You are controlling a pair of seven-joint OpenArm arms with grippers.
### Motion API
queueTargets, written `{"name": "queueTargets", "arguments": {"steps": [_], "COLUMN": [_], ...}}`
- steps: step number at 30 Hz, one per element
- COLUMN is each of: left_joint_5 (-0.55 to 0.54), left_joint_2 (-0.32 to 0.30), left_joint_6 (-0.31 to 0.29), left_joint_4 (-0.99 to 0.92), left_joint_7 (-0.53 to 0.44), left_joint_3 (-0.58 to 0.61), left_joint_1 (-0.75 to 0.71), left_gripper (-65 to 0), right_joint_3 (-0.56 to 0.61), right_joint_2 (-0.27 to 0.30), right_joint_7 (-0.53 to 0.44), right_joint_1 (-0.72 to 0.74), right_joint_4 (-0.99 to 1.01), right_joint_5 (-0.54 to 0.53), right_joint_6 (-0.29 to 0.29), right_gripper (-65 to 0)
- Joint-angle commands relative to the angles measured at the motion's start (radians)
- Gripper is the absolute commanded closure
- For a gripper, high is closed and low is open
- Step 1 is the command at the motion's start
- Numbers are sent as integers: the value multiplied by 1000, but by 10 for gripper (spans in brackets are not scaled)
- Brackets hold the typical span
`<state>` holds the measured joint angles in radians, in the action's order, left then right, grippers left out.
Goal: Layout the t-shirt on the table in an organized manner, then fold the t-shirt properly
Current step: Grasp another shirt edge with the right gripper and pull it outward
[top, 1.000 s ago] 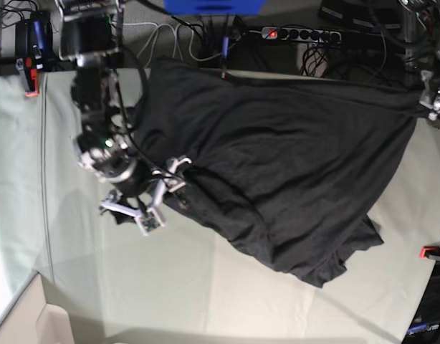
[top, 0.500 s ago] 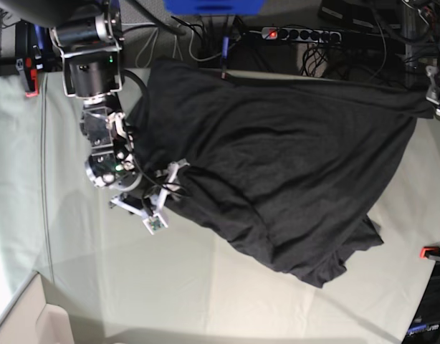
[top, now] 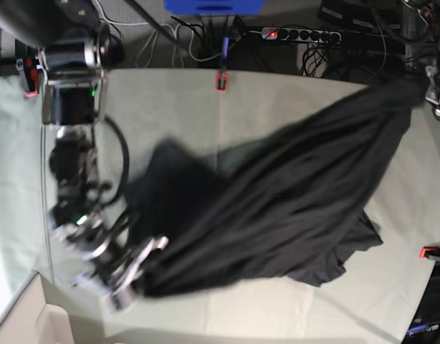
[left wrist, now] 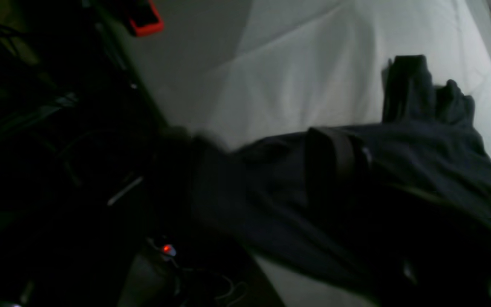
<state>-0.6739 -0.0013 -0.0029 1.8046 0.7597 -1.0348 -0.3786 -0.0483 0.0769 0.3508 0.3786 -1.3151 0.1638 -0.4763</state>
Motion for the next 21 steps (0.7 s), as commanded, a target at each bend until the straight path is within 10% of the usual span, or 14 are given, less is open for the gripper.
{"name": "queueTargets", "arguments": {"steps": [1, 5, 15, 21], "left_joint_5": [-7, -7, -5, -4], "left_joint_2": [-10, -10, -6, -9], "left_joint_6": [-3, -3, -3, 5], "left_joint_4": [19, 19, 14, -39], "left_joint_7": [-15, -15, -13, -16], "left_joint_3": [-5, -3, 57, 69], "left_joint_1": [-3, -3, -6, -3], "left_gripper": [-409, -411, -412, -412], "right_joint_3": [-29, -92, -109, -209], "right_joint_2": [10, 22, 73, 62], "right_joint_7": [-20, -19, -25, -19], "right_joint_1": [47, 119, 109, -22], "right_joint_4": [-10, 124, 354, 250], "right_joint_5": [-2, -2, -5, -5], "right_joint_6": [9, 9, 9, 9], "right_gripper": [0, -7, -412, -481]}}
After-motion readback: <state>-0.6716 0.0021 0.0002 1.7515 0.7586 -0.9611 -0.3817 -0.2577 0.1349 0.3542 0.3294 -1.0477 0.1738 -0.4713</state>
